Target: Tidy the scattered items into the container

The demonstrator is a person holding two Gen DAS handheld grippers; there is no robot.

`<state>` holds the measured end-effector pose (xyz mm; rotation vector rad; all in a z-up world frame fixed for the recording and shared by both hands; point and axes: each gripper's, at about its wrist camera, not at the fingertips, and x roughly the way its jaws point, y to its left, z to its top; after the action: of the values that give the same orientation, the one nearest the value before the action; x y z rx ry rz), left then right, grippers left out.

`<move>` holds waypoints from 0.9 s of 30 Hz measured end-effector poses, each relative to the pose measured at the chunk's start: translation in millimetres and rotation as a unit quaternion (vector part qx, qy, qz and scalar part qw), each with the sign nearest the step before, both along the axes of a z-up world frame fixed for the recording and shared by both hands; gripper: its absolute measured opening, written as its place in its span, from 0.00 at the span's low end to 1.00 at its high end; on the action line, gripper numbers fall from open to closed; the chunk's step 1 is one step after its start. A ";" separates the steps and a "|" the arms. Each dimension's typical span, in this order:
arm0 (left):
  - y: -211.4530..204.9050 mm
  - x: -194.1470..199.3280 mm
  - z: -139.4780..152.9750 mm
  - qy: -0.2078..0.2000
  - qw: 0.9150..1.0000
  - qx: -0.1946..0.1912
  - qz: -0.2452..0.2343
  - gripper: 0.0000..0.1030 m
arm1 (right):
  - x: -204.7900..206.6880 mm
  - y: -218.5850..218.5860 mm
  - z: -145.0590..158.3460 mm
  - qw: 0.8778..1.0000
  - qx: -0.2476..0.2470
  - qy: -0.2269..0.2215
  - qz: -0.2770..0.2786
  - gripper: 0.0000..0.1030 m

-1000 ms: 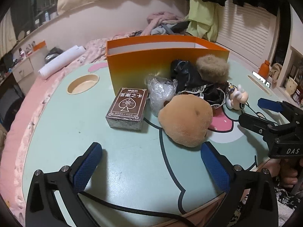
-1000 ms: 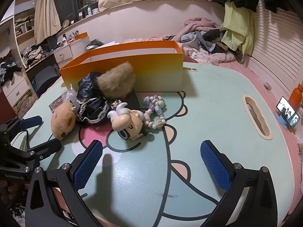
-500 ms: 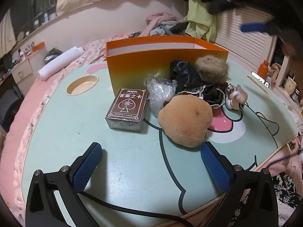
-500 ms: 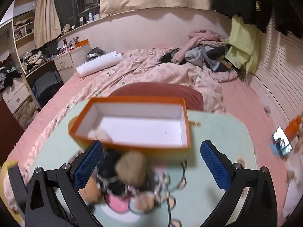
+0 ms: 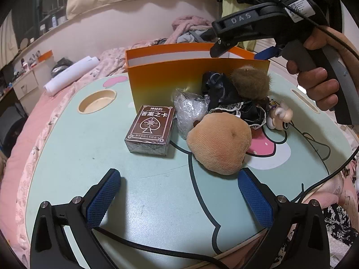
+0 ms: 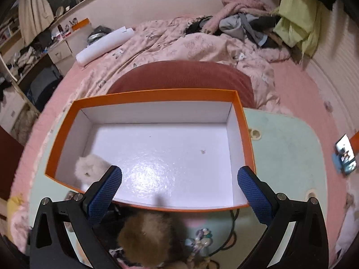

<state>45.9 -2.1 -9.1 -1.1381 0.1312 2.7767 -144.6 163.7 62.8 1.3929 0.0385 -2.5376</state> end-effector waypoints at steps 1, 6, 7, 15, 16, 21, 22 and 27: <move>-0.1 0.0 0.0 0.000 1.000 0.000 0.000 1.00 | 0.4 -0.8 -0.6 1.000 0.004 -0.001 0.001 1.00; 0.1 0.1 -0.2 0.000 1.000 0.000 0.000 1.00 | 0.4 -3.5 -1.1 1.000 0.006 -0.003 0.006 1.00; 0.1 0.1 -0.2 0.000 1.000 0.000 0.000 1.00 | 0.9 -4.3 -1.5 1.000 0.008 -0.002 0.005 1.00; 0.4 0.3 -0.5 0.000 1.000 0.000 0.000 1.00 | 1.3 -10.3 -4.0 1.000 0.019 -0.001 0.011 1.00; 0.4 0.3 -0.5 0.000 1.000 0.000 0.000 1.00 | 1.1 -10.5 -4.1 1.000 0.019 -0.001 0.011 1.00; 0.8 0.2 -0.7 0.001 1.000 0.000 0.000 1.00 | 0.2 -9.9 -5.7 1.000 0.016 -0.005 0.009 1.00; 0.5 0.4 -0.8 0.001 1.000 0.000 0.000 1.00 | 0.3 -10.0 -6.0 1.000 0.016 -0.005 0.009 1.00; 0.6 0.4 -1.0 0.001 1.000 0.000 0.000 1.00 | 0.0 -11.8 -3.6 1.000 0.004 -0.005 0.009 1.00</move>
<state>46.4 -1.5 -10.1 -1.1361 0.1309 2.7782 -144.6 151.9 59.2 1.4030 0.0606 -2.5173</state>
